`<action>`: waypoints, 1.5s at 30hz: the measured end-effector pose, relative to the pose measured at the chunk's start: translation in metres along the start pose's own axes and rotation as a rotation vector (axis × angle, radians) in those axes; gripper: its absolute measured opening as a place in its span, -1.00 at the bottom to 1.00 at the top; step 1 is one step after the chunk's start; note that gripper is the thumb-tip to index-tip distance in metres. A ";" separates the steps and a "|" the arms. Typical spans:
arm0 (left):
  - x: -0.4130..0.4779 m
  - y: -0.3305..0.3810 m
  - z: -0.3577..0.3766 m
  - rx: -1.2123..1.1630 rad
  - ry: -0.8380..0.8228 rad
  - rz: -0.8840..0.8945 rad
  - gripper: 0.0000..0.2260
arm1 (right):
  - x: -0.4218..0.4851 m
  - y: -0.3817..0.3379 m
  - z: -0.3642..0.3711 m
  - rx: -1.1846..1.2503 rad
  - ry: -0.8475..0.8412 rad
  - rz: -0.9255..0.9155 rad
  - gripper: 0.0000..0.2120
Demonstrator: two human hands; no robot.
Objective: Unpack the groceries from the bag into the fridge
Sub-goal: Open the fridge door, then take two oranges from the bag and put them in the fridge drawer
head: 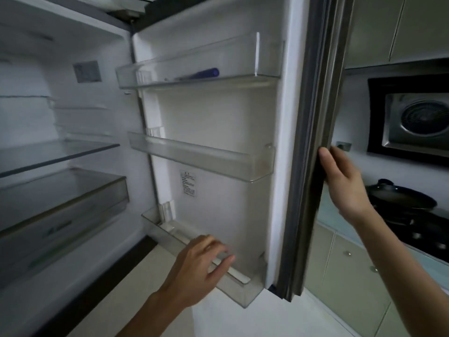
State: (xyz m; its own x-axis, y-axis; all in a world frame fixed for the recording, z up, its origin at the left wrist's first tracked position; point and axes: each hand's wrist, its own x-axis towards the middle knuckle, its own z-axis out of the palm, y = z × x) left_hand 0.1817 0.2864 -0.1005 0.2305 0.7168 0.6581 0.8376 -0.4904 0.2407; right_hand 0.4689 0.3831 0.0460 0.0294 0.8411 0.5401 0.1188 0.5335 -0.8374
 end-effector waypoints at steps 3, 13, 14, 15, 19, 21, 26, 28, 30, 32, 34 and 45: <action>0.014 -0.007 0.035 0.005 -0.068 0.000 -0.72 | 0.040 0.033 -0.008 -0.024 0.057 0.003 -0.56; 0.073 -0.019 0.136 -0.011 0.098 -0.002 -0.84 | 0.113 0.102 0.003 -0.183 0.172 0.176 -0.52; 0.078 -0.020 0.142 0.011 0.100 0.006 -0.85 | 0.114 0.107 0.006 -0.189 0.161 0.175 -0.51; 0.084 -0.023 0.149 0.036 0.089 0.015 -0.84 | 0.115 0.109 0.009 -0.204 0.153 0.170 -0.52; 0.105 -0.032 0.168 0.064 0.018 0.078 -0.71 | 0.127 0.127 0.024 -0.283 0.130 0.160 -0.60; 0.114 -0.036 0.175 0.069 -0.022 0.079 -0.66 | 0.134 0.136 0.026 -0.311 0.096 0.182 -0.60; 0.133 -0.045 0.193 0.163 -0.146 0.115 -0.51 | 0.143 0.155 0.021 -0.440 0.003 0.275 -0.58; 0.141 -0.047 0.196 0.172 -0.164 0.111 -0.47 | 0.143 0.167 0.017 -0.493 -0.024 0.311 -0.64; 0.150 -0.049 0.198 0.135 -0.166 0.087 -0.49 | 0.138 0.178 0.013 -0.528 -0.022 0.321 -0.67; 0.158 -0.051 0.198 0.086 -0.183 0.055 -0.52 | 0.130 0.188 0.007 -0.541 0.010 0.339 -0.63; 0.162 -0.051 0.200 0.055 -0.208 0.041 -0.54 | 0.118 0.196 -0.004 -0.573 0.041 0.380 -0.63; 0.212 0.038 0.227 -0.405 -0.396 0.178 -0.76 | 0.001 0.202 -0.130 -0.993 0.024 0.704 -0.76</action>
State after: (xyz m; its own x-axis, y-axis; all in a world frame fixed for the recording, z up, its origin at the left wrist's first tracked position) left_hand 0.3750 0.5321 -0.1139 0.5822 0.6986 0.4159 0.5315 -0.7141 0.4556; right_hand 0.6222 0.4795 -0.1115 0.4103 0.9119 0.0037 0.7771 -0.3475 -0.5248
